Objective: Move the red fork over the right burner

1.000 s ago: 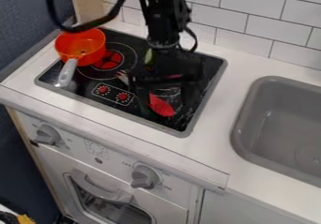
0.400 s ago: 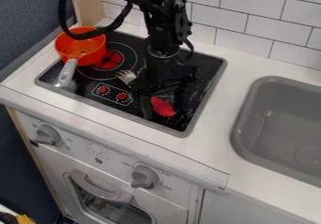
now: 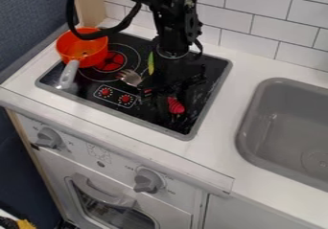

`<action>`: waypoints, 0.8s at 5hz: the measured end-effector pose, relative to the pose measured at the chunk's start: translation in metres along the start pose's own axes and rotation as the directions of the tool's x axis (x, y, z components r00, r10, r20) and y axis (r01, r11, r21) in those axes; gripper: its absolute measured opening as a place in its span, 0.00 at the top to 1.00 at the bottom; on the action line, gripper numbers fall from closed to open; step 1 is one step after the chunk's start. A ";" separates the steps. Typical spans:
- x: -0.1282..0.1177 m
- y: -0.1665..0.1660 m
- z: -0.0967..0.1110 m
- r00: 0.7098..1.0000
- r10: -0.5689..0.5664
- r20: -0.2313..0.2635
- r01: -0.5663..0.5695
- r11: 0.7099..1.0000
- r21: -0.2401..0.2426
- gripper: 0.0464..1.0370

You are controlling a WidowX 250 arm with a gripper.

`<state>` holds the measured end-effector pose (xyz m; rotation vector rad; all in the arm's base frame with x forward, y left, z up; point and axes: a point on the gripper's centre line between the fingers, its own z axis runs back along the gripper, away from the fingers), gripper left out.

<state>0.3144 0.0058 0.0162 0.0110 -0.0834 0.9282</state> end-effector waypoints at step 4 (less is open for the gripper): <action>-0.045 0.003 0.032 0.990 -0.111 -0.088 0.105 0.992 -0.070 0.58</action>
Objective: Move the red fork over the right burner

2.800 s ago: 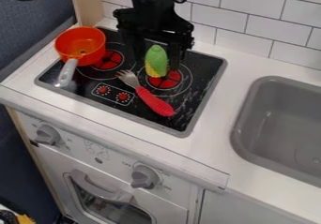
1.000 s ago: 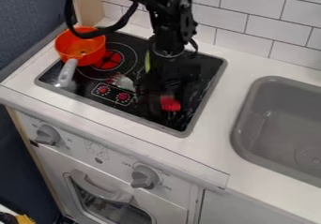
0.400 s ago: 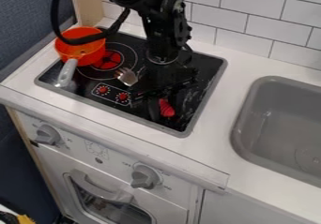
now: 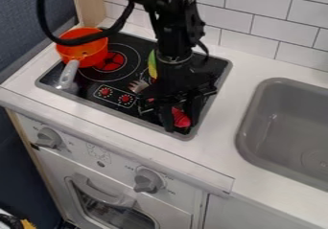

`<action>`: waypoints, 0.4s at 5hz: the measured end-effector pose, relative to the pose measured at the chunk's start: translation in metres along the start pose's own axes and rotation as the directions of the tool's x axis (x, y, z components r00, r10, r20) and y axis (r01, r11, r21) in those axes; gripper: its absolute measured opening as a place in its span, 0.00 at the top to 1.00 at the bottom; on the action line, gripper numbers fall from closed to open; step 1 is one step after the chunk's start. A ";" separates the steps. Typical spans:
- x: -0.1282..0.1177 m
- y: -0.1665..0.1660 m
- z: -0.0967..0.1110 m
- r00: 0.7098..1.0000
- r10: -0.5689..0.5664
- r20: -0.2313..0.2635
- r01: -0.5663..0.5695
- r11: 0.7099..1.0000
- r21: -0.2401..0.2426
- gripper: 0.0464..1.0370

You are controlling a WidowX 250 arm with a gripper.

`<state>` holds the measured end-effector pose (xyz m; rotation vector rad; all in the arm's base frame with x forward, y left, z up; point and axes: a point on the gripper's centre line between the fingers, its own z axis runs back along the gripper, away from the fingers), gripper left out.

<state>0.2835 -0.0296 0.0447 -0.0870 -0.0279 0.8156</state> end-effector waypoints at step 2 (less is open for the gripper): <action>-0.025 -0.031 0.010 0.986 -0.165 -0.040 0.162 0.985 -0.053 0.58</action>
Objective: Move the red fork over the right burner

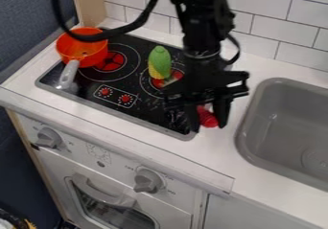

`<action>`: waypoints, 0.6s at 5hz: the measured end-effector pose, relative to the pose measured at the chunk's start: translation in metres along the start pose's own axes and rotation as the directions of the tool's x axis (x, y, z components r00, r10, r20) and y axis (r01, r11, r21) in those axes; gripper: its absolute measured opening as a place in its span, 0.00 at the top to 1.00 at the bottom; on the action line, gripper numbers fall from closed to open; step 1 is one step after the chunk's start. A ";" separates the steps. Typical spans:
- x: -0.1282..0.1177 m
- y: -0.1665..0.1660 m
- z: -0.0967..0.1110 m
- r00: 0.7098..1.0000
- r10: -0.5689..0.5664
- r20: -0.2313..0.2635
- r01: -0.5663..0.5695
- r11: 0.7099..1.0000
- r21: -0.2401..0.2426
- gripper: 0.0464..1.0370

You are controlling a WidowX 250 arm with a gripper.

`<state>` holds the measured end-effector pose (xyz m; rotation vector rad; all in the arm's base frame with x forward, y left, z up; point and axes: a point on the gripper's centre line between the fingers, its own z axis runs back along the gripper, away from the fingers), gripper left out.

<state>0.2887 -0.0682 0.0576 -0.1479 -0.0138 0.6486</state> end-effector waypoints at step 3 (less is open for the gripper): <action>0.015 -0.026 -0.012 0.999 -0.035 0.015 0.035 0.999 0.014 0.58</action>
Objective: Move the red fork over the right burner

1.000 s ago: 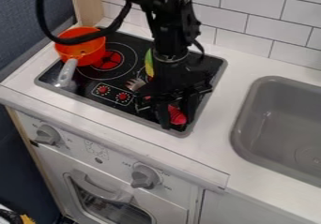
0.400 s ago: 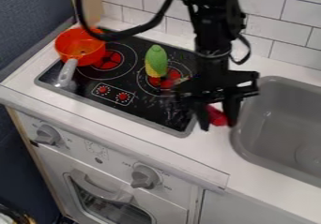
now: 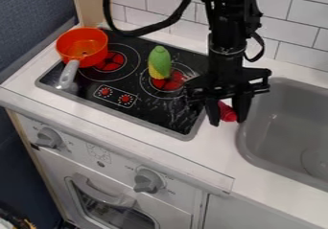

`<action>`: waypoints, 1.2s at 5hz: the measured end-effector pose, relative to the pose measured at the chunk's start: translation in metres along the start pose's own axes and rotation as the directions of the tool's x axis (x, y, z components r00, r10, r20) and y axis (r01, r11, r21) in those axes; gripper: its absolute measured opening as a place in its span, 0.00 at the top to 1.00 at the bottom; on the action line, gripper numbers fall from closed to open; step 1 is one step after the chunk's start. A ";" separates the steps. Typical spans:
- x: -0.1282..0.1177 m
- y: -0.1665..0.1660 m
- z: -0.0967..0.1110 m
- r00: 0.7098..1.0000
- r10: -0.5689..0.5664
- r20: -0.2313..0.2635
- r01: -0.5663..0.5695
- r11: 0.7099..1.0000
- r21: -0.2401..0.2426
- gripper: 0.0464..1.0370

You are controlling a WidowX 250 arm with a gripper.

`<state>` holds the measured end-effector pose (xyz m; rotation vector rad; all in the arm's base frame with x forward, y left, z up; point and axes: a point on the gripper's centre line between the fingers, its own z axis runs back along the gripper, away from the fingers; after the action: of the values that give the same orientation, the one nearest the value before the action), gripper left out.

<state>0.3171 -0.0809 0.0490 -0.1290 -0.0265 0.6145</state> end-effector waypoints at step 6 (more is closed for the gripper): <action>0.073 0.026 0.006 0.972 0.231 0.049 -0.233 0.972 0.038 0.58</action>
<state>0.3617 -0.0172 0.0504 -0.0763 -0.0411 0.8515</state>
